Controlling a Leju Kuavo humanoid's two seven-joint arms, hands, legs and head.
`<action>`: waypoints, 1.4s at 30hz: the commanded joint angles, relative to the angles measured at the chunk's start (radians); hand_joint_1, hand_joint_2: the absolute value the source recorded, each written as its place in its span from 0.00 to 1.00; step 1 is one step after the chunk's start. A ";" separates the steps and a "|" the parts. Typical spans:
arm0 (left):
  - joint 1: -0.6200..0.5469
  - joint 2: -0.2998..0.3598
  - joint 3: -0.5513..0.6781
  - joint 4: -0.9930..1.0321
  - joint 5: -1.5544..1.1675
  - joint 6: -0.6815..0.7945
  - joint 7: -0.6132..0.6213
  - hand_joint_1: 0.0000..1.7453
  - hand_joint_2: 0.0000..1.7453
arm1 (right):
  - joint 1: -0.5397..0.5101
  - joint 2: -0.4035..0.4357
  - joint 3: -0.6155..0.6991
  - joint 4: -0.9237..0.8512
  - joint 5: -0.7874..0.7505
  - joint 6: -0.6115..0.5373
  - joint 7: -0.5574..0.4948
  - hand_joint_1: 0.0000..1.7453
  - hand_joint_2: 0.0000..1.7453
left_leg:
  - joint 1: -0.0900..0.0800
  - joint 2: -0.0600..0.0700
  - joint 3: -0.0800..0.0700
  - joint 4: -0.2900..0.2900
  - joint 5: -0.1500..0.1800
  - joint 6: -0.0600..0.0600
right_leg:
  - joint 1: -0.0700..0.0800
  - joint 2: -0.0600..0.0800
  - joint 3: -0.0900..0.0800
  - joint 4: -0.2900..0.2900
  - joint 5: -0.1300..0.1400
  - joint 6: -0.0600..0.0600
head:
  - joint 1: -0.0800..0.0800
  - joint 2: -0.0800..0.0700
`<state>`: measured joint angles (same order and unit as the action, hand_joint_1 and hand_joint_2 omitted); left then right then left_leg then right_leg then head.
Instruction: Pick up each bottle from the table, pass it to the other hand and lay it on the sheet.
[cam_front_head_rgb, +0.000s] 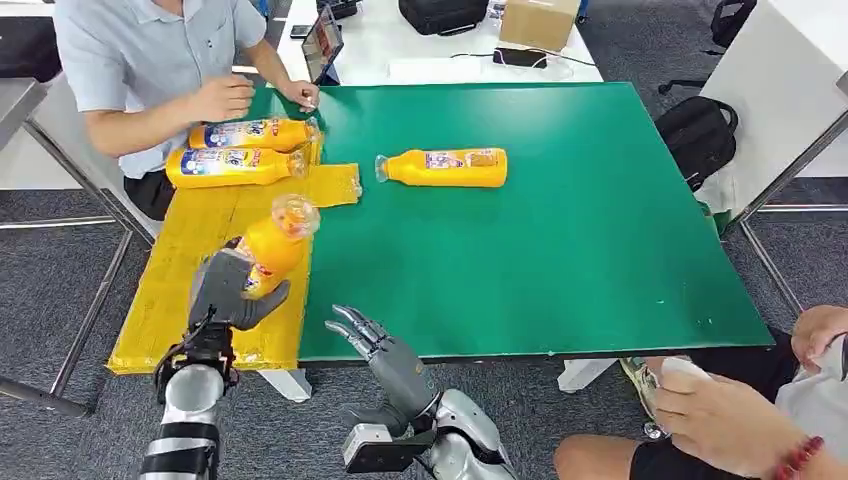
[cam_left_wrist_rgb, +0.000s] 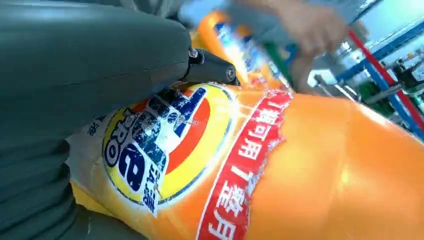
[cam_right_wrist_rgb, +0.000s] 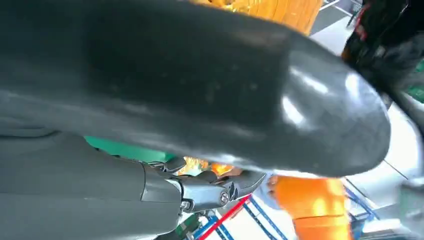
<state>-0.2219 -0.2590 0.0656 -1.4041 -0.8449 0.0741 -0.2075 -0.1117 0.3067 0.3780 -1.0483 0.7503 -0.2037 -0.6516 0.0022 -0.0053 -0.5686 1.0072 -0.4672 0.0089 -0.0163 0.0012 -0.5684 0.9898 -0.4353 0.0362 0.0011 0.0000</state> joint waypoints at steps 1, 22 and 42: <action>-0.324 0.139 -0.201 0.671 -0.411 0.146 0.094 1.00 1.00 | -0.009 -0.007 0.063 0.074 -0.031 0.045 -0.018 0.00 0.00 | 0.000 -0.005 0.002 -0.002 0.002 -0.001 | 0.000 -0.005 0.004 -0.001 0.000 -0.001 | 0.000 0.000; -0.526 0.126 -0.062 1.098 -0.467 -0.001 0.191 0.00 1.00 | -0.054 0.012 0.100 0.177 -0.075 0.069 -0.047 0.00 0.00 | 0.001 0.002 0.003 -0.001 0.001 0.000 | 0.001 0.002 0.004 0.000 0.001 -0.002 | 0.000 0.000; -0.469 0.046 0.124 0.716 0.152 -0.255 -0.228 0.00 1.00 | -0.092 -0.034 0.214 0.172 -0.220 -0.031 -0.047 0.00 0.00 | 0.001 -0.003 0.004 0.000 0.002 0.001 | 0.001 -0.003 0.006 0.000 0.001 -0.001 | 0.000 0.000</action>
<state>-0.7680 -0.1469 0.1485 -0.3933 -0.9329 -0.1568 -0.3942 -0.1807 0.2941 0.5440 -0.8968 0.5313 -0.2068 -0.6645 0.0023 -0.0080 -0.5634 1.0072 -0.4651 0.0098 -0.0165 -0.0011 -0.5614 0.9905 -0.4348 0.0362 0.0008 0.0000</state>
